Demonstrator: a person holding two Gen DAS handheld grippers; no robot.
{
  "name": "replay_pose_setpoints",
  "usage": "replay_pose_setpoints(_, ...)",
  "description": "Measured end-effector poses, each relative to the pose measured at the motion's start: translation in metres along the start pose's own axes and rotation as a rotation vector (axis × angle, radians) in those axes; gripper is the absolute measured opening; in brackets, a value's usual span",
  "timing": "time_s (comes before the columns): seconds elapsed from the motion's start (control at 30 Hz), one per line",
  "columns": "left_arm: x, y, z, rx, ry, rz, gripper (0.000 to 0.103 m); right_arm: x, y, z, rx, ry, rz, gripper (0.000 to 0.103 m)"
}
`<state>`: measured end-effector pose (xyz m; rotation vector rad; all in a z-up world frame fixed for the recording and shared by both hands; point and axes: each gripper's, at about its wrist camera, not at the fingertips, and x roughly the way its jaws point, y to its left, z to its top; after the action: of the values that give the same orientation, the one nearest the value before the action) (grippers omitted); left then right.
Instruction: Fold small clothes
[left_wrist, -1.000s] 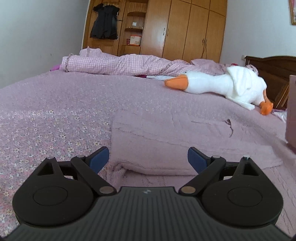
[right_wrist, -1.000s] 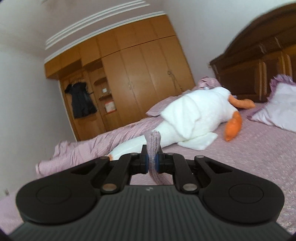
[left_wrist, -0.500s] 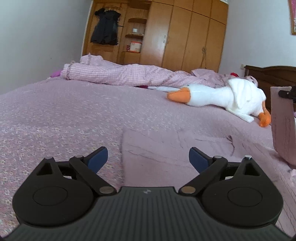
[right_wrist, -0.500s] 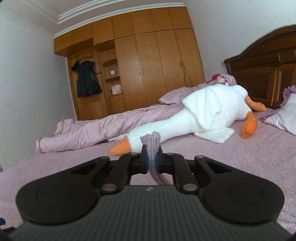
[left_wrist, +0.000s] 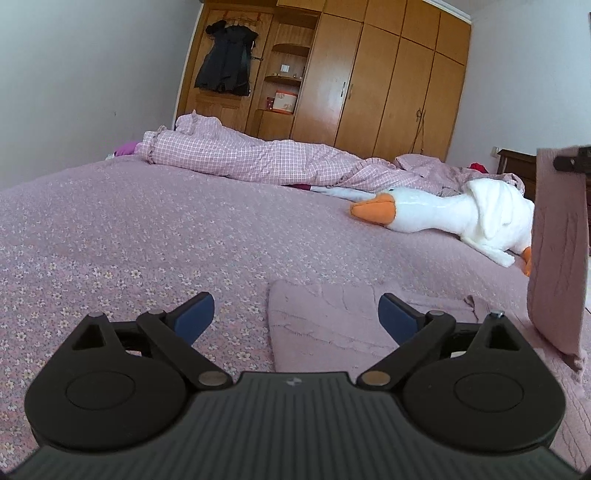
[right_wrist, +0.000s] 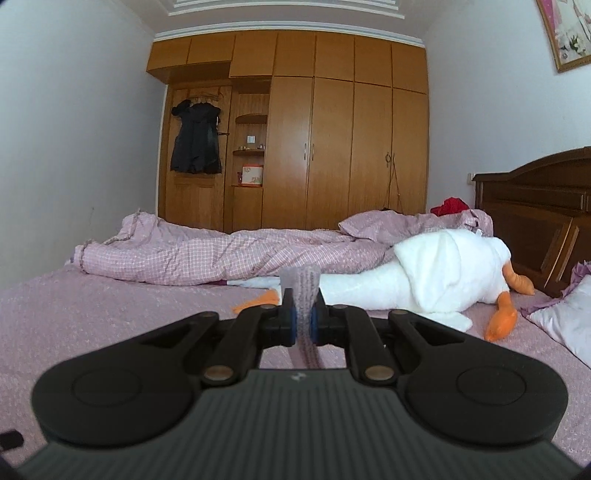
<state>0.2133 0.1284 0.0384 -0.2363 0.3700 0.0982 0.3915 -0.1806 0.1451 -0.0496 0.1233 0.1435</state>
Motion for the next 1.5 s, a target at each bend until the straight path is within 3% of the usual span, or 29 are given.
replay_pose_setpoints(0.3, 0.001, 0.001, 0.001, -0.012, 0.007, 0.003, 0.099, -0.006, 0.028, 0.016, -0.039, -0.023, 0.003, 0.011)
replay_pose_setpoints(0.5, 0.003, 0.0, 0.0, -0.008, 0.016, 0.006, 0.099, -0.006, 0.041, 0.007, -0.037, 0.006, 0.02, 0.012)
replay_pose_setpoints(0.93, 0.009, 0.007, 0.001, -0.025, 0.036, 0.03, 0.1, -0.001, 0.09, -0.048, -0.059, 0.082, 0.091, 0.012)
replay_pose_setpoints(1.3, 0.011, 0.029, 0.004, -0.094, 0.066, 0.07, 0.1, 0.01, 0.159, -0.137, -0.055, 0.244, 0.183, 0.012)
replay_pose_setpoints(1.5, 0.011, 0.031, 0.004, -0.099, 0.071, 0.069, 0.1, 0.01, 0.175, -0.156, -0.047, 0.301, 0.214, 0.013)
